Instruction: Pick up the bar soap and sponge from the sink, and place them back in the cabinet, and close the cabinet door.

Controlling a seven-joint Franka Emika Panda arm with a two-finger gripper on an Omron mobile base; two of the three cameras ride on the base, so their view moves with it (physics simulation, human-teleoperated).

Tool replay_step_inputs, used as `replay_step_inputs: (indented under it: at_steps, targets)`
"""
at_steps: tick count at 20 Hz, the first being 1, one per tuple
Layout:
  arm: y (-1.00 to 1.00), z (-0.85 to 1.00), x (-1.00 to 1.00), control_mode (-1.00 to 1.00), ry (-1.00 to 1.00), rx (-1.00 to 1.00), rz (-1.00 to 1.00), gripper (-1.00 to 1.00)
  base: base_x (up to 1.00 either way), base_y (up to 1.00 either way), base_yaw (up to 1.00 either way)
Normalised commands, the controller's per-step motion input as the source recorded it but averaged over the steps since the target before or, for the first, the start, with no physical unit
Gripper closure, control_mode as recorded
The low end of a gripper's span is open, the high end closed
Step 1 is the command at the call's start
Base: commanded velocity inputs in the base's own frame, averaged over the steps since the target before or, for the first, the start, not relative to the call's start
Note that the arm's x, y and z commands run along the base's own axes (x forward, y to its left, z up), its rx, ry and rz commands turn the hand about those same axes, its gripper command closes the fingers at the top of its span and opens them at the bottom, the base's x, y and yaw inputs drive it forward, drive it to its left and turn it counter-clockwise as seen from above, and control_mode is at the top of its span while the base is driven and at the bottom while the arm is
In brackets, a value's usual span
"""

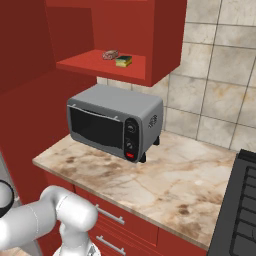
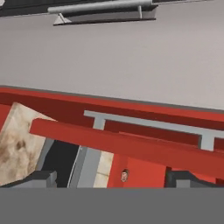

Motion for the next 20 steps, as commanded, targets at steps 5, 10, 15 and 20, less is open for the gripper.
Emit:
replay_step_inputs:
  at_steps: [5,10,15,20]
  targets:
    - [0.00,-0.06,0.09,-1.00,-0.08,-0.02,0.00,-1.00,0.00,0.00,0.00]
    - [0.00,-0.07,0.14,-1.00,-0.07,0.00,0.00,-1.00,0.00,0.00,0.00]
    - [0.00,-0.06,0.18,-1.00,-0.02,0.00,0.00,-1.00,0.00,0.00,0.00]
    - [0.00,-0.03,0.18,-1.00,0.00,0.00,0.00,-1.00,0.00,0.00,0.00]
